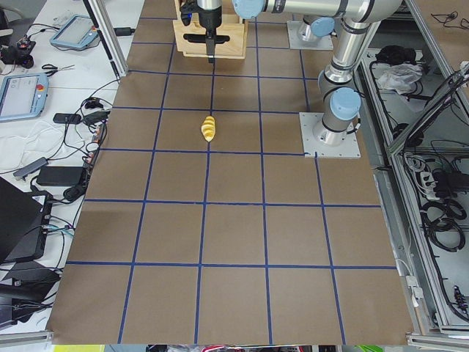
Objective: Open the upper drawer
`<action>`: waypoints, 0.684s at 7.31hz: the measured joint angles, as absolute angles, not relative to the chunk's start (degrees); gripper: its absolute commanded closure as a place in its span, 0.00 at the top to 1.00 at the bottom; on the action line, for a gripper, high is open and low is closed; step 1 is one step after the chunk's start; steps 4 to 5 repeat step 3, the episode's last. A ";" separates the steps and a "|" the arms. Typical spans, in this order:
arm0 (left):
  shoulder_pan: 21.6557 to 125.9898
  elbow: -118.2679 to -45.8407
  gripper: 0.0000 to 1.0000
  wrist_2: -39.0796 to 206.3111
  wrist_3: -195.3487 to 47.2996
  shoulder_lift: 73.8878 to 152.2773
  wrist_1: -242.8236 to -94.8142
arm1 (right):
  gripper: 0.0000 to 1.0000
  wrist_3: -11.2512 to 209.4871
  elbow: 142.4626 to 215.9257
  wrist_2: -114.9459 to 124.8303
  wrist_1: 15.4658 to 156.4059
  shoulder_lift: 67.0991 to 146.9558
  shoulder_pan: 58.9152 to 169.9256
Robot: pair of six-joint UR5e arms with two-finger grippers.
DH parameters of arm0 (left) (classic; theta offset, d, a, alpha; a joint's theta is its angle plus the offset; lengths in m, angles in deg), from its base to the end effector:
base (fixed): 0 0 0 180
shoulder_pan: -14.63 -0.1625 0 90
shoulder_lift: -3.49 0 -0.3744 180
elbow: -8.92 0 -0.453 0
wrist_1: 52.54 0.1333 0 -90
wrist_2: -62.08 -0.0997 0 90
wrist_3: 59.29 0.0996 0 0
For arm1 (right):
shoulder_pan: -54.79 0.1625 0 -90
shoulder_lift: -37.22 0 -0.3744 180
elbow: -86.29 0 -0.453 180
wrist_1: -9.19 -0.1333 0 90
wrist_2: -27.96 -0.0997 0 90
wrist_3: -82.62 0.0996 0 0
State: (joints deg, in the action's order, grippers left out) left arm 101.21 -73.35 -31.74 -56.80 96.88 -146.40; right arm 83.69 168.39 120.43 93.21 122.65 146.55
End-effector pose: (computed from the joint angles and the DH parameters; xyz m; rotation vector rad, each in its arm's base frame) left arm -0.0922 -0.5809 0.4720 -0.0254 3.0745 -0.0076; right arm 0.1467 -0.5728 0.4580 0.0202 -3.0965 -0.0700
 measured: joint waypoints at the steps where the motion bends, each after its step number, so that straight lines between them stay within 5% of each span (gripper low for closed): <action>1: 101.25 -73.82 1.00 -30.12 -56.79 96.25 -146.58 | 1.00 83.71 168.38 120.42 93.21 122.65 146.55; 5: 101.33 -75.06 1.00 -28.79 -56.73 95.03 -146.73 | 1.00 83.70 168.38 120.43 93.21 122.65 146.55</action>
